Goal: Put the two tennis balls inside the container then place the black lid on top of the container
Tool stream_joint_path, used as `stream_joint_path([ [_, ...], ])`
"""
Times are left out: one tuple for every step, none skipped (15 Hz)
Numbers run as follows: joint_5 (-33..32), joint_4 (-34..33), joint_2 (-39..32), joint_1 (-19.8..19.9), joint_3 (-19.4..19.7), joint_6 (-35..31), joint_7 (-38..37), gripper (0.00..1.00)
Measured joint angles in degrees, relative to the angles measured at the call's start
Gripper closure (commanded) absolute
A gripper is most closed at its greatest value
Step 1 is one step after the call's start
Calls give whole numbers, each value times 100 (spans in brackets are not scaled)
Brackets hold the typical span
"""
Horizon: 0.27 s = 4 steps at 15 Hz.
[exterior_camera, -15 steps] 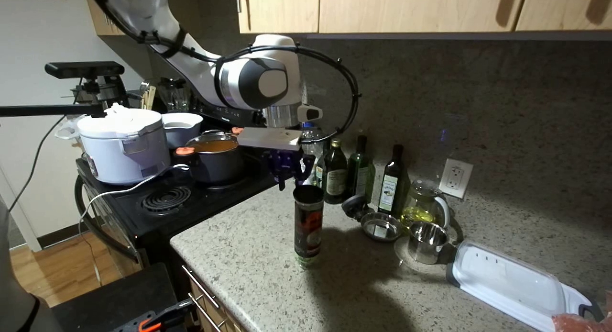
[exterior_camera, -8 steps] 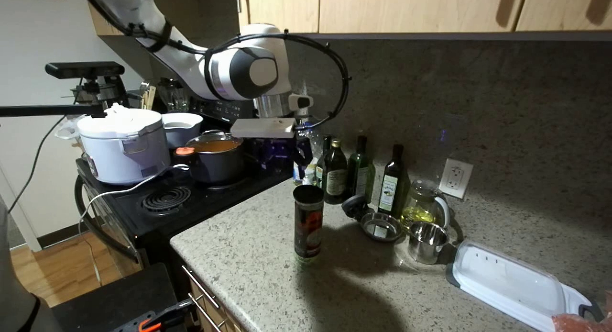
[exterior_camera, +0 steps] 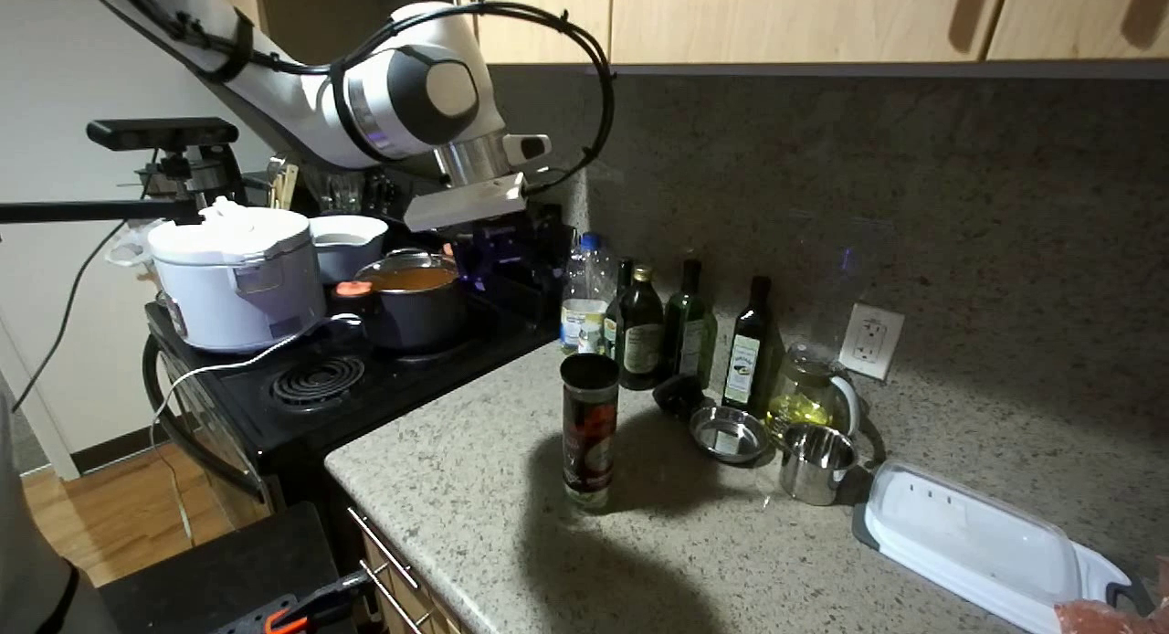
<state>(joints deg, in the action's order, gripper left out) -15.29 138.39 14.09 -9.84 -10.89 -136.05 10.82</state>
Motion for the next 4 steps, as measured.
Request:
stream_joint_path([
  [-17,41,68,-8,-27,0,-3,0],
  [-18,75,120,-16,-35,0,-3,0],
  [-19,99,153,-19,-36,0,-3,0],
  [-19,108,165,-19,-36,0,-3,0],
])
